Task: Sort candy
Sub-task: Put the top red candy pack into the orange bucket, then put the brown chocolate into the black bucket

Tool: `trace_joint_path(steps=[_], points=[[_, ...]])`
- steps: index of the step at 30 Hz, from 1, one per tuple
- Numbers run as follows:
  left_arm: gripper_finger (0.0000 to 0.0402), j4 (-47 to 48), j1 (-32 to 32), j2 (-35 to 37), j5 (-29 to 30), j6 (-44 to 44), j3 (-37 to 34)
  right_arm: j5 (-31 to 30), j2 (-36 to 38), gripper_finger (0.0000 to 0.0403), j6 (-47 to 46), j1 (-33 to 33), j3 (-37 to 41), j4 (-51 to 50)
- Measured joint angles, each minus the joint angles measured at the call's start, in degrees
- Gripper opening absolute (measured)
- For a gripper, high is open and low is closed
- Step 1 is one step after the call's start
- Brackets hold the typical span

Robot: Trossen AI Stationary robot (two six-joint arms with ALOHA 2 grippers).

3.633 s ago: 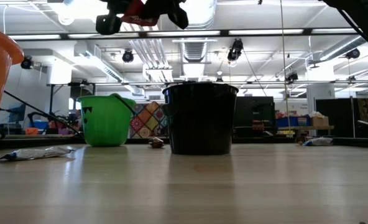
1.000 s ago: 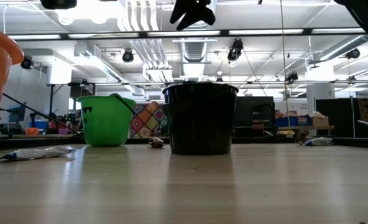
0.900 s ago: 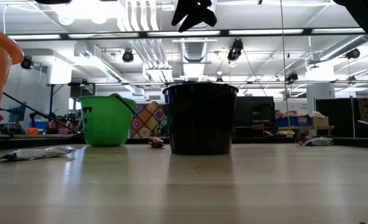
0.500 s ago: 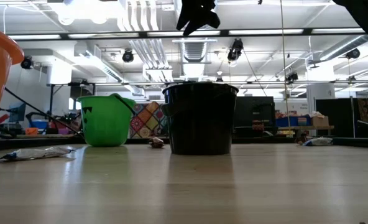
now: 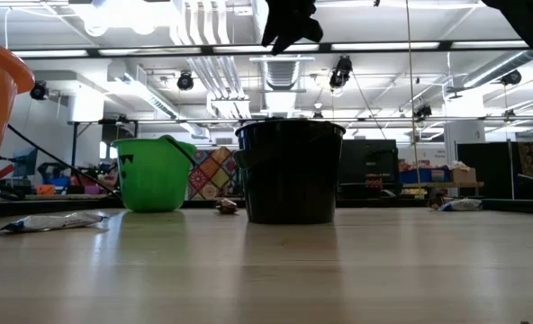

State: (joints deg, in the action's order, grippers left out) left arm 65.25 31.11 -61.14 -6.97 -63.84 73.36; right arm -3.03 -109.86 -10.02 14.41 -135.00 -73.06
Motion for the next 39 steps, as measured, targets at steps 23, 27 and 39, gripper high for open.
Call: trace_joint_path(steps=[23,27,39], points=[[0.0,5.84,1.49,-3.02,-3.66,-1.73,-0.02,-0.02,0.0,0.0148,2.22,0.17,0.0,-1.66],[0.0,4.6,1.49,-5.32,-4.54,-1.7,-0.02,-0.02,0.0,0.0153,2.52,0.4,0.0,-1.66],[0.005,4.66,2.14,-9.91,-6.07,-1.35,-0.02,-0.09,0.3,0.0155,4.15,0.63,0.01,-3.47]])
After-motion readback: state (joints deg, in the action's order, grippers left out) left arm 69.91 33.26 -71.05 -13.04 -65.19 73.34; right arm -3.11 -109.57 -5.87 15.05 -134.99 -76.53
